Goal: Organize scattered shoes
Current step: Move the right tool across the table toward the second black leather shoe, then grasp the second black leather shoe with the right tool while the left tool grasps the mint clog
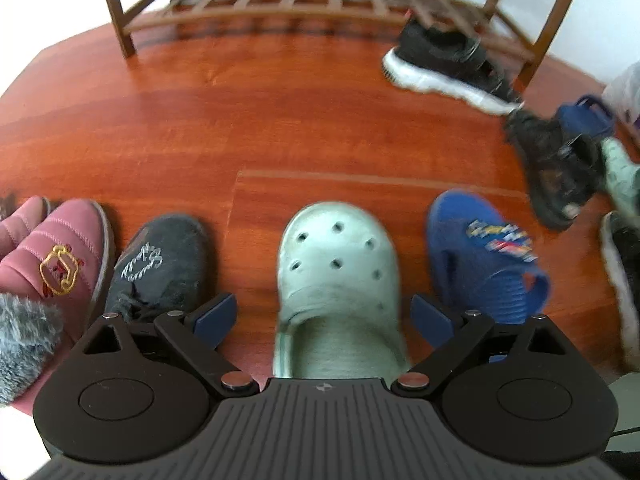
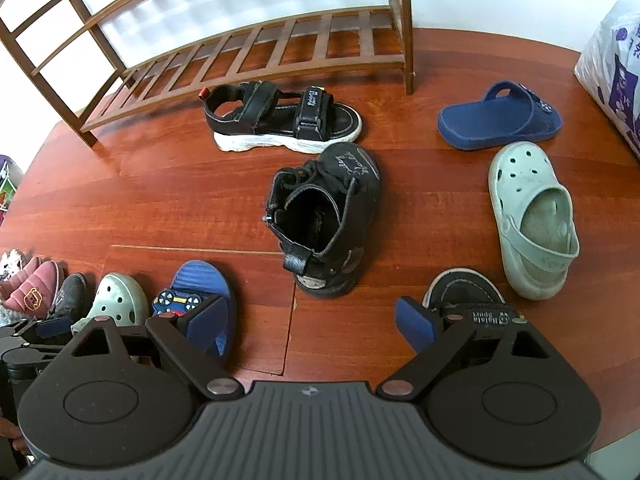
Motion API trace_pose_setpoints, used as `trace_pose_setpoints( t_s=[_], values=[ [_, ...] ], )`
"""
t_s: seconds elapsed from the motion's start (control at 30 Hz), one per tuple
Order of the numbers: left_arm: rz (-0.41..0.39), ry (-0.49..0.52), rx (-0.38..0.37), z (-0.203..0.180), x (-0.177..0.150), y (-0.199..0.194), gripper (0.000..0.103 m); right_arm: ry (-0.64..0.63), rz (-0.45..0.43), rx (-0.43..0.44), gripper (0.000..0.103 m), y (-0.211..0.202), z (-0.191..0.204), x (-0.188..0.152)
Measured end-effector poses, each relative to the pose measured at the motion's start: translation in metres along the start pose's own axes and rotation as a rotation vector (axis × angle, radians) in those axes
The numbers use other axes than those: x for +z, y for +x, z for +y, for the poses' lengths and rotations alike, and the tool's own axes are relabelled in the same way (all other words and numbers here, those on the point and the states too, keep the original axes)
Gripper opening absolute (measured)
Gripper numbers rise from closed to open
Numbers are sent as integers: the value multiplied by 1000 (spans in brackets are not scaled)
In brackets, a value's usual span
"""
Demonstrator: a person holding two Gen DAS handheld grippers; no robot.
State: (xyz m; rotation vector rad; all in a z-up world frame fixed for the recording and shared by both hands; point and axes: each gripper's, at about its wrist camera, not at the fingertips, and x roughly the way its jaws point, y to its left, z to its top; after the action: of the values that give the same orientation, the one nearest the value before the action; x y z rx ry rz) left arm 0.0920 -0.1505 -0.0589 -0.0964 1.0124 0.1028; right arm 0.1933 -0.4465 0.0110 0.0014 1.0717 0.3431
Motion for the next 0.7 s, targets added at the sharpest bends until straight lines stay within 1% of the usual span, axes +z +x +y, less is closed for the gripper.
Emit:
trace_pose_setpoints(
  t_s=[0.07,0.13,0.2,0.3,0.37,0.47,0.63,0.7],
  values=[
    [-17,47,9,-6,-1,-6,94,2,2,-1,94,1,0,1],
    [-31,98,2,-11,-3,-8,94,4,4,-1,94,3,-1,1],
    [-21,130,-5,-15,-4,-4,94,7,6,-2,94,4,-1,2],
    [15,117,-29,-11,-3,9,94,11,10,-3,94,6,-2,2],
    [27,106,-27,-9,-4,14,94,14,11,-5,94,5,-3,1],
    [61,72,-46,-2,-3,27,94,18,12,-10,94,5,-4,0],
    [103,54,-73,-1,-9,41,94,25,11,-19,94,4,-7,-2],
    [109,52,-75,-1,-11,44,91,27,8,-23,94,4,-8,-1]
  ],
)
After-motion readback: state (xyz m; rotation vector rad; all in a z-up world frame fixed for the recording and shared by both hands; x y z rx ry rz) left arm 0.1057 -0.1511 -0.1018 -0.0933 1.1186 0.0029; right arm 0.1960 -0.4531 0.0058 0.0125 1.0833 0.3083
